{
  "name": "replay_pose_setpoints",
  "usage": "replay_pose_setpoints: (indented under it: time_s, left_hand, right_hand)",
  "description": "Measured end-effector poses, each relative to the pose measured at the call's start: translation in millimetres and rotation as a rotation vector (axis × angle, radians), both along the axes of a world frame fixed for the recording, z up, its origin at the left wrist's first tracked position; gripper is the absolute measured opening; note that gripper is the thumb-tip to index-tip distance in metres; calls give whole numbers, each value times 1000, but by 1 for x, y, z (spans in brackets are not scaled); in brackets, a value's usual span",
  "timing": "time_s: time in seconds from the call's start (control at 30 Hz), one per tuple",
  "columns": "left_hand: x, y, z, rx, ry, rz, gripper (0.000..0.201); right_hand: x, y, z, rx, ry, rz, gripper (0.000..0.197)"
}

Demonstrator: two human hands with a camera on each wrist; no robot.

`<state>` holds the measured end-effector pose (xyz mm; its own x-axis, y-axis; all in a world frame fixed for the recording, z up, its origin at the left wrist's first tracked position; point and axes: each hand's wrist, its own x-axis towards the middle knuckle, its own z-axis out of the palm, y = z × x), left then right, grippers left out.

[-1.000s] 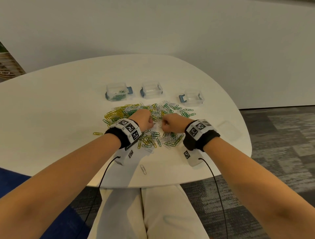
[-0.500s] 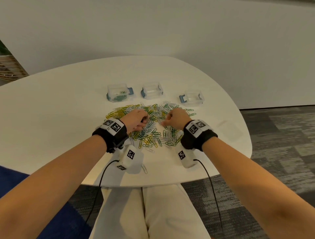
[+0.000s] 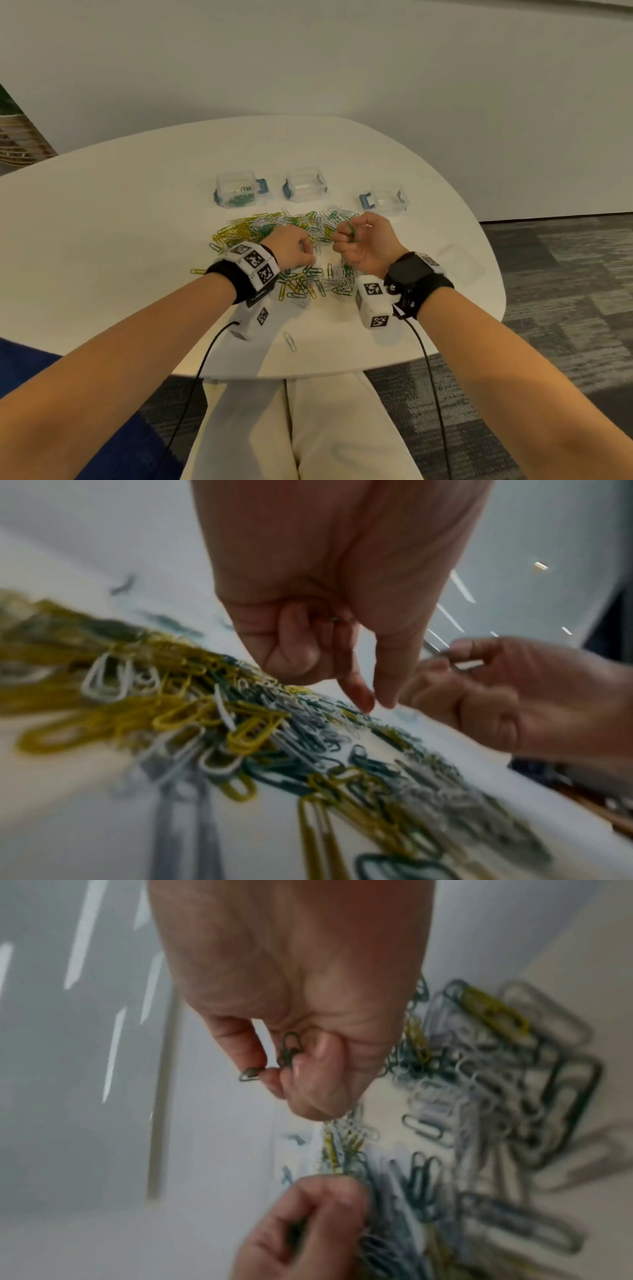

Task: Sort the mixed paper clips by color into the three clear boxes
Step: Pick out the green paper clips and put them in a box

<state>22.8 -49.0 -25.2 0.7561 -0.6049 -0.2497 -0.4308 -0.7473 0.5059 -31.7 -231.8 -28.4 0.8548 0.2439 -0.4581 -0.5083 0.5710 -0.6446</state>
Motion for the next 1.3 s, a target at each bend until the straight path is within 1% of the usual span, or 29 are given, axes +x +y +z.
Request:
replay_pose_setpoints:
  time_s: [0.03, 0.07, 0.13, 0.17, 0.23, 0.27, 0.33, 0.37, 0.4, 0.43, 0.5, 0.53, 0.57, 0.67, 0.7, 0.77, 0.83, 0.9, 0.93, 0.97, 1.03, 1.07, 1.13, 1.17, 1.2, 1.23, 1.3]
  left_hand:
    - [0, -3, -1, 39, -19, -35, 23]
    - [-1, -5, -1, 81, -33, -68, 26]
    - [-3, -8, -2, 146, -66, -109, 30]
    - [-3, -9, -3, 155, -83, -117, 31]
    - [-5, -10, -4, 154, -94, -122, 29]
    - [-5, -11, -3, 157, -99, -125, 27]
    - [-6, -13, -3, 166, -87, -125, 22]
    - [-6, -15, -3, 166, -77, -125, 19]
    - [-5, -16, -4, 165, -73, -129, 17]
    - [-5, -17, -4, 169, -74, -136, 16]
    - [-4, -18, -6, 180, -80, -139, 15]
    - [-3, -18, -7, 179, -83, -134, 15]
    - [-3, -18, -9, 180, -84, -131, 16]
    - [-5, -18, -12, 192, -111, -142, 23]
    - [-4, -18, -13, 199, -115, -148, 22]
    - [-4, -20, -13, 218, -109, -159, 21]
    - [-2, -22, -12, 241, -95, -182, 19]
    - [-1, -24, -11, 268, -96, -220, 13]
    - [0, -24, -11, 282, -104, -241, 11]
    - [0, -24, -13, 296, -107, -254, 13]
    - [3, -24, -12, 291, -103, -269, 18]
    - [4, -22, -9, 256, -97, -263, 16]
    - [8, -14, -5, 127, -59, -209, 16]
    - [10, -9, -3, 44, -15, -158, 19]
    - [13, -4, -2, -80, 77, -83, 20]
    - [13, 0, -2, -257, 249, 29, 19]
    - [12, 6, -1, -656, 656, 255, 18]
  right_hand:
    - [0, -2, 1, 17, 4, 30, 19]
    - [0, -1, 3, -9, 21, 64, 22]
    - [-1, 3, 5, -179, 74, 122, 29]
    - [-2, 5, 6, -299, 102, 141, 31]
    - [-4, 8, 6, -562, 105, 181, 28]
    - [-4, 9, 7, -723, 70, 199, 25]
    - [-2, 15, 9, -1134, -41, 241, 21]
    - [-1, 18, 9, -1341, -105, 273, 20]
    - [1, 21, 8, -1505, -153, 323, 20]
    - [2, 25, 6, -1620, -174, 382, 21]
    - [3, 29, 0, -1734, -178, 471, 32]
    - [4, 30, -3, -1751, -180, 498, 35]
    - [4, 30, -5, -1754, -185, 514, 33]
    - [5, 31, -8, -1745, -195, 562, 18]
    - [5, 31, -8, -1730, -198, 581, 16]
    - [4, 28, -7, -1694, -204, 579, 20]
    - [3, 24, -5, -1642, -225, 506, 28]
    - [4, 19, -4, -1545, -238, 430, 37]
    - [5, 17, -5, -1494, -241, 414, 38]
    - [5, 16, -5, -1457, -240, 421, 36]
    - [5, 16, -4, -1436, -245, 448, 35]
    - [5, 16, -4, -1432, -249, 447, 35]
    - [8, 15, -1, -1393, -242, 410, 35]
    - [11, 14, 2, -1373, -233, 388, 34]
    - [14, 14, 6, -1354, -225, 367, 33]
    - [17, 15, 11, -1328, -219, 350, 30]
    - [24, 21, 22, -1274, -232, 328, 23]
